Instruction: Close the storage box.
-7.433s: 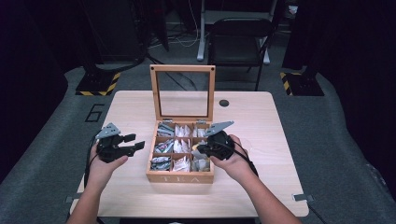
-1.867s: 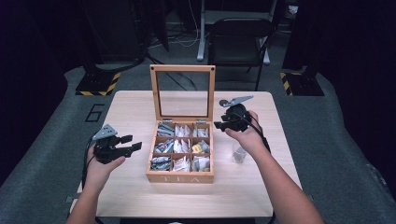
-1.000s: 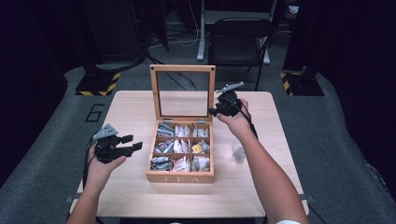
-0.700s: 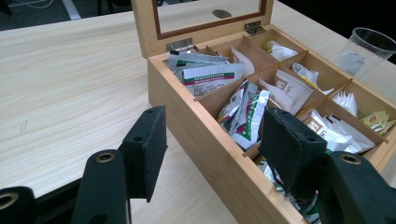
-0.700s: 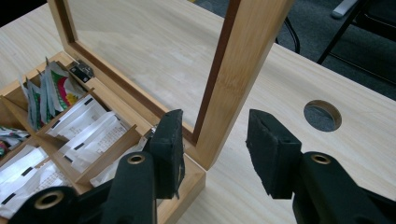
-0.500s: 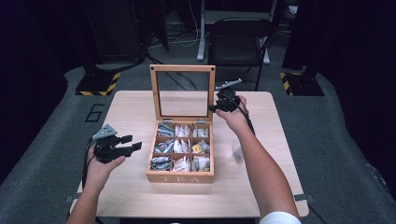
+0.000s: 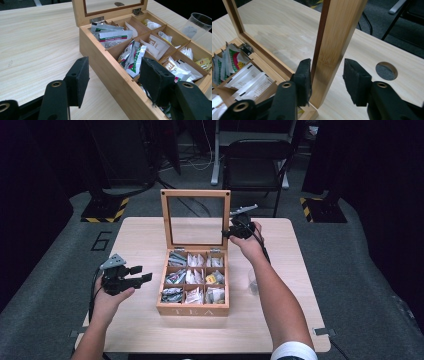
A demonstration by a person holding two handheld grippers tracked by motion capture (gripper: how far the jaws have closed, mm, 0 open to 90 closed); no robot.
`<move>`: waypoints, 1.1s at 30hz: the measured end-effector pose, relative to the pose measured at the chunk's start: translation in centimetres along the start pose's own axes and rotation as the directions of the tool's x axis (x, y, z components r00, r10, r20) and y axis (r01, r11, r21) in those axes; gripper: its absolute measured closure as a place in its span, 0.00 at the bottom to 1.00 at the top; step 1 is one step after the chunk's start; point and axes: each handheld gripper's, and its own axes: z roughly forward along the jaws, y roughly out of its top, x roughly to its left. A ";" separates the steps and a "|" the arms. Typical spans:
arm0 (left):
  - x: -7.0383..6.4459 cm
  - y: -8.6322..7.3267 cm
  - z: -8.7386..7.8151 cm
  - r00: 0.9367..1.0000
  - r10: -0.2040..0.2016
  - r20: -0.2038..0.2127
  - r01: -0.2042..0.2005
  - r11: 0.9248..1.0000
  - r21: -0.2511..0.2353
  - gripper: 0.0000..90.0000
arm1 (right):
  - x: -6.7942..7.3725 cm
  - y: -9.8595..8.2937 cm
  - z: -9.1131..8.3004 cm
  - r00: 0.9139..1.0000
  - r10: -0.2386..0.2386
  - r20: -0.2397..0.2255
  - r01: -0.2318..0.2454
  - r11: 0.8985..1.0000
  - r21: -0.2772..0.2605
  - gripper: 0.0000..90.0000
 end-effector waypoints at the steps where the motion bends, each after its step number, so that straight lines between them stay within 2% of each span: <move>1: 0.0 0.0 0.0 1.000 -0.001 0.002 0.001 1.000 -0.002 0.46 | 0.1 0.0 0.1 1.000 0.000 -0.003 0.000 1.000 0.000 0.67; 4: 0.1 0.0 0.0 1.000 -0.002 0.000 0.002 1.000 -0.005 0.46 | 0.1 0.1 0.1 1.000 -0.029 -0.002 0.029 1.000 -0.011 0.68; 7: 0.0 -0.1 0.1 1.000 -0.007 -0.004 0.007 1.000 -0.011 0.46 | 0.1 0.1 0.2 1.000 -0.022 -0.004 0.022 1.000 -0.018 0.69; 10: 0.0 -0.1 0.1 1.000 -0.006 0.001 0.006 1.000 -0.002 0.46 | -0.1 0.2 0.2 1.000 0.011 -0.024 -0.012 0.999 -0.032 0.69; 13: 0.0 -0.1 0.1 1.000 -0.006 0.002 0.006 1.000 -0.002 0.46 | -0.4 0.3 0.2 0.999 0.017 -0.036 -0.018 1.000 -0.023 0.70; 18: 0.1 -0.1 0.0 1.000 -0.009 0.001 0.009 1.000 -0.005 0.46 | -0.2 0.9 0.2 1.000 0.002 -0.023 -0.002 1.000 0.001 0.70; 21: 0.1 -0.1 0.1 1.000 -0.009 0.003 0.009 1.000 -0.004 0.46 | -0.1 0.9 0.1 1.000 0.011 -0.024 -0.010 1.000 0.008 0.71; 33: 0.6 0.5 0.3 1.000 -0.003 -0.006 0.003 1.000 0.000 0.46 | 0.2 0.4 -0.7 0.999 0.018 -0.038 -0.019 1.000 -0.017 0.73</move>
